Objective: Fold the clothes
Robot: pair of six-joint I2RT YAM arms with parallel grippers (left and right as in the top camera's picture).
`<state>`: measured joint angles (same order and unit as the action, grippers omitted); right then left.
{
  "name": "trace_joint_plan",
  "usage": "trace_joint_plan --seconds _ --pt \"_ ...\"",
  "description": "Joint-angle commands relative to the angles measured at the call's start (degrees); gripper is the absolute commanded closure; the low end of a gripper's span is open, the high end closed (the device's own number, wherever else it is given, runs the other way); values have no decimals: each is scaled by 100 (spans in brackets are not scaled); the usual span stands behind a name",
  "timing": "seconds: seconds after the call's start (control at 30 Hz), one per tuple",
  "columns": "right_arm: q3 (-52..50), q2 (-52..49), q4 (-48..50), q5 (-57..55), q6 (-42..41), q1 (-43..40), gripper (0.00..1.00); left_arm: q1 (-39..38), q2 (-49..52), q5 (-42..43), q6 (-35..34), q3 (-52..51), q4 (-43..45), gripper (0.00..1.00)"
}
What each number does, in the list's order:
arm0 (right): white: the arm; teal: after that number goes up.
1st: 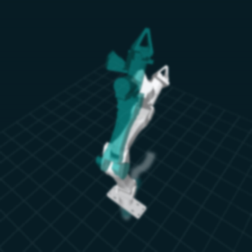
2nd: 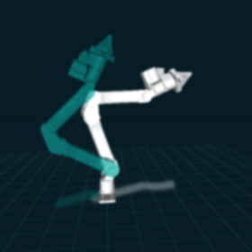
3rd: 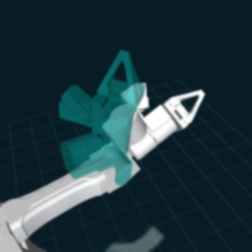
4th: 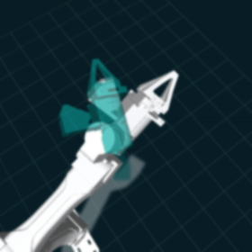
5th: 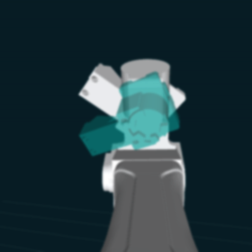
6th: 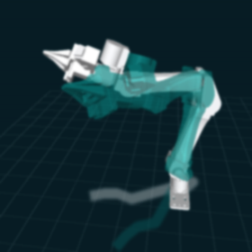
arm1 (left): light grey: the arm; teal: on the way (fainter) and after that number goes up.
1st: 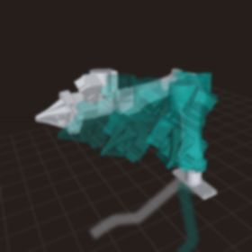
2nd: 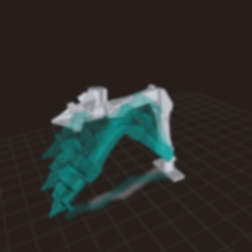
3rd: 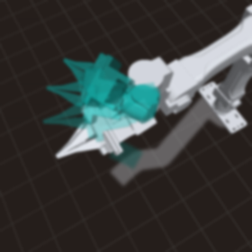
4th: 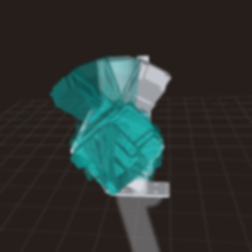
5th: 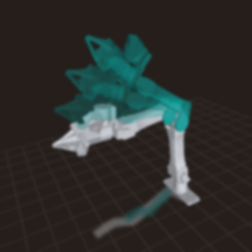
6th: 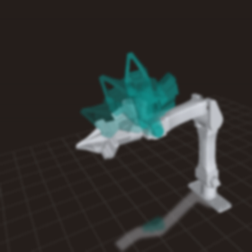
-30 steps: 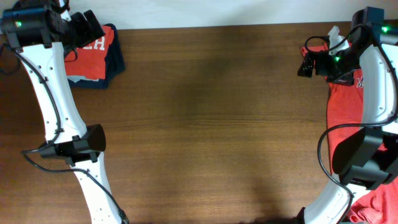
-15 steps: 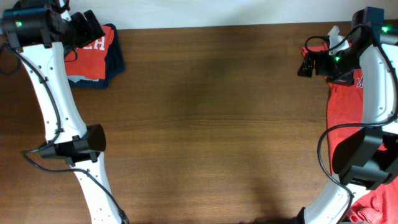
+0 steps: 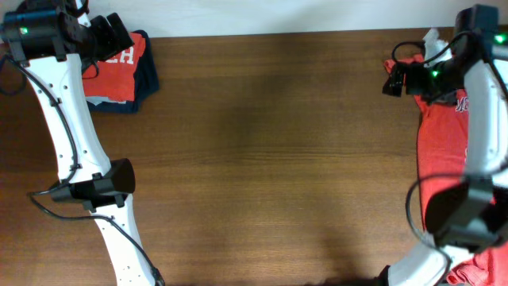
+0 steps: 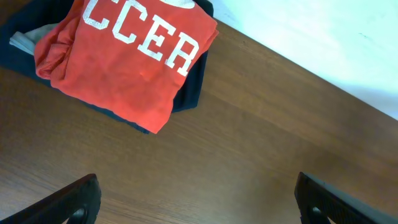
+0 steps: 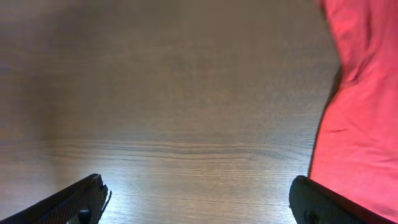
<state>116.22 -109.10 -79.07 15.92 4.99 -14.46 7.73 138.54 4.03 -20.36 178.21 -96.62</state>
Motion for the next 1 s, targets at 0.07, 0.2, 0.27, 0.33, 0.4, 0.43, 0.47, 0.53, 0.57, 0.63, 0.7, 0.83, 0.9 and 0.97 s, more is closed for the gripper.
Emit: trace_joint_plan --seconds 0.07,0.2,0.27,0.33,0.4,0.43,0.47,0.53,0.57,0.63,0.7,0.83,0.9,0.97 --pt "105 1698 -2 -9 52 417 1 -7 15 -66 70 -22 -7 1" --pt "105 2728 -2 -9 55 903 1 -7 15 -66 70 -22 -7 1" --pt "105 3167 -4 -9 52 1187 1 -7 15 -66 70 -22 -7 1" --pt "105 3606 -7 -9 52 1508 1 -7 15 -66 70 -22 -7 1" --pt "105 4081 -4 -9 55 1864 1 -7 15 -66 70 -22 -7 1" --pt "105 4229 -7 -9 55 1974 1 -7 15 -66 70 -22 -7 1" --pt "105 4470 4 -24 76 2122 1 -7 15 -66 70 -22 -7 1" --pt "105 4843 -63 -76 74 2286 1 -7 15 -66 70 -22 -7 1" --pt "98 5047 -120 -74 72 2354 1 -7 15 -66 70 -22 -7 1" --pt "55 5377 -232 -72 70 2424 1 -7 15 -66 70 -22 -7 1" --pt "-98 5772 -278 -74 70 2430 1 -7 15 -66 70 -22 -7 1" --pt "-680 6579 -271 -87 72 2420 1 -7 15 -66 70 -22 -7 1" --pt "-1095 6988 -232 -140 72 2420 1 -7 15 -66 70 -22 -7 1" --pt "-1609 7427 -107 -166 74 2420 1 -7 15 -66 70 -22 -7 1"
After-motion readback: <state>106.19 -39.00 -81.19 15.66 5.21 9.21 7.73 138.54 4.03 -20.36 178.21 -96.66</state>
